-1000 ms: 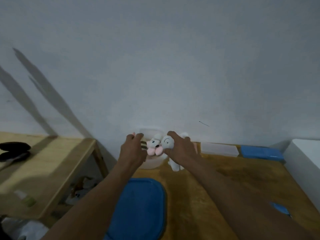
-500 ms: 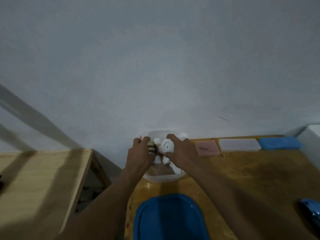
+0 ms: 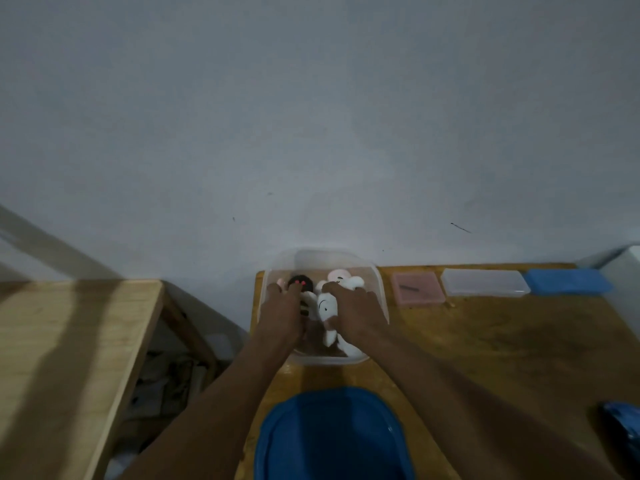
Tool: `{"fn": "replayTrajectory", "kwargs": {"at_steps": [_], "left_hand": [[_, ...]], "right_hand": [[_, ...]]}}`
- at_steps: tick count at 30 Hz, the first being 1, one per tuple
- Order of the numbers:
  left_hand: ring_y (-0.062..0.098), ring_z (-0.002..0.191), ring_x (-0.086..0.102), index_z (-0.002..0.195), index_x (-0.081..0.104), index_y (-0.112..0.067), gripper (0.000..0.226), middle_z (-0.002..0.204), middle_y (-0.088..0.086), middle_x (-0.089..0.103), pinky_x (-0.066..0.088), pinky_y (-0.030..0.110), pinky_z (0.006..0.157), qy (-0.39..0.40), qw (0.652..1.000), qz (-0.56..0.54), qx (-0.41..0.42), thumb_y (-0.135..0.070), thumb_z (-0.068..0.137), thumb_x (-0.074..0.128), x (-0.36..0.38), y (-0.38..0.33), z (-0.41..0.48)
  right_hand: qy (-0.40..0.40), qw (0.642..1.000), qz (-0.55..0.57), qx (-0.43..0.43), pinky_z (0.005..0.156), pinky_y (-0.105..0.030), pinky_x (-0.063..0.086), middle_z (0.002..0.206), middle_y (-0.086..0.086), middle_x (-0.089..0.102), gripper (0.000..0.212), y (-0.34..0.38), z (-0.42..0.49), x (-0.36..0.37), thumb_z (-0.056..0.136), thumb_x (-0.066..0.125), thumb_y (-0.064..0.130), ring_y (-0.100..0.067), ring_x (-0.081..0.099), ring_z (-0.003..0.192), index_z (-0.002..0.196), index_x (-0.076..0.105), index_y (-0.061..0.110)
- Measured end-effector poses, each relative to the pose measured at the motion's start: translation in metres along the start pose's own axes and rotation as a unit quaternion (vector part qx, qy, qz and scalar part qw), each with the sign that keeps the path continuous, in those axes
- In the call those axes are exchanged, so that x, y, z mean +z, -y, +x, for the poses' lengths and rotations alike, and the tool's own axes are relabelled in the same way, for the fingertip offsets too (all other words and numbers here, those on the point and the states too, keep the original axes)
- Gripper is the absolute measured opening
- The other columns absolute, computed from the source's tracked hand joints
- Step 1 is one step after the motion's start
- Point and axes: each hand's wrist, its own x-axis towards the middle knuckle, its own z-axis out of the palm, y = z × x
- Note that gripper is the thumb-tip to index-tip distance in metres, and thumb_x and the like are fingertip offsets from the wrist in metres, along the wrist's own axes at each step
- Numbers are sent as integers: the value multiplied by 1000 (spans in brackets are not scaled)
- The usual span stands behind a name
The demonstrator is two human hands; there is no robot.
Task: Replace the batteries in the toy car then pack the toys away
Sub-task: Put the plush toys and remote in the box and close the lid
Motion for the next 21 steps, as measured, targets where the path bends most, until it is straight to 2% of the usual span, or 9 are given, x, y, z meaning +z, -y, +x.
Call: {"fn": "replayTrajectory", "kwargs": {"at_steps": [2, 4, 6, 9, 12, 14, 16, 18, 21], "left_hand": [[33, 119, 52, 146, 32, -17, 65, 143, 16, 31, 44, 33, 100, 25, 1000, 4, -9, -21, 89, 64, 4, 1, 3], [31, 117, 53, 147, 29, -15, 70, 144, 16, 29, 44, 31, 99, 40, 999, 14, -15, -22, 88, 66, 7, 1, 5], [31, 120, 51, 149, 24, -13, 74, 147, 18, 25, 43, 32, 100, 54, 998, 25, -14, -22, 88, 66, 8, 0, 9], [32, 128, 44, 151, 18, -14, 81, 151, 18, 16, 40, 34, 106, 91, 995, 24, -20, -18, 87, 67, 4, 0, 14], [31, 117, 52, 146, 30, -18, 76, 142, 17, 30, 44, 31, 96, 70, 997, 19, -13, -19, 83, 71, 3, 4, 14], [31, 107, 55, 138, 40, -19, 67, 132, 15, 39, 44, 28, 86, 28, 999, 21, -5, -19, 80, 73, 4, 5, 13], [30, 107, 53, 135, 41, -17, 65, 129, 15, 40, 45, 28, 85, 16, 999, 31, -6, -20, 79, 75, 4, 3, 12], [30, 113, 50, 135, 40, -14, 67, 130, 16, 40, 45, 29, 88, 20, 999, 38, -1, -23, 79, 75, 3, 1, 12], [30, 116, 50, 139, 35, -14, 68, 132, 18, 42, 46, 30, 91, 33, 998, 52, -3, -24, 82, 72, 2, 1, 12]], "right_hand": [[33, 999, 32, 12, 76, -33, 42, 116, -11, 57, 43, -3, 7, 6, 79, 64, 26, -31, 55, 99, 119, 50, 33], [25, 986, 148, 77, 78, -34, 46, 112, -9, 56, 47, -4, 11, 9, 77, 64, 35, -26, 59, 95, 121, 51, 26], [-10, 933, 316, 170, 76, -35, 51, 105, -4, 57, 65, -1, 8, 16, 68, 66, 48, -19, 60, 87, 124, 46, 21], [-33, 880, 431, 195, 69, -33, 51, 99, -2, 58, 74, -1, 12, 21, 70, 69, 40, -17, 62, 84, 130, 31, 22], [-32, 894, 411, 177, 71, -36, 55, 104, -4, 60, 71, -3, 17, 22, 69, 67, 44, -18, 65, 83, 129, 37, 20], [-29, 912, 380, 154, 59, -29, 53, 101, -5, 67, 64, -3, 19, 23, 72, 67, 46, -16, 68, 77, 125, 44, 20], [-42, 929, 340, 140, 56, -28, 49, 94, -4, 70, 68, -4, 19, 22, 70, 69, 51, -14, 69, 75, 125, 47, 19], [-30, 938, 324, 118, 66, -34, 53, 103, -4, 68, 71, -4, 17, 17, 71, 71, 46, -19, 68, 87, 133, 45, 22], [59, 991, 118, 31, 95, -44, 43, 133, -18, 47, 57, -4, 14, 4, 91, 55, 20, -38, 50, 117, 144, 37, 30]]}}
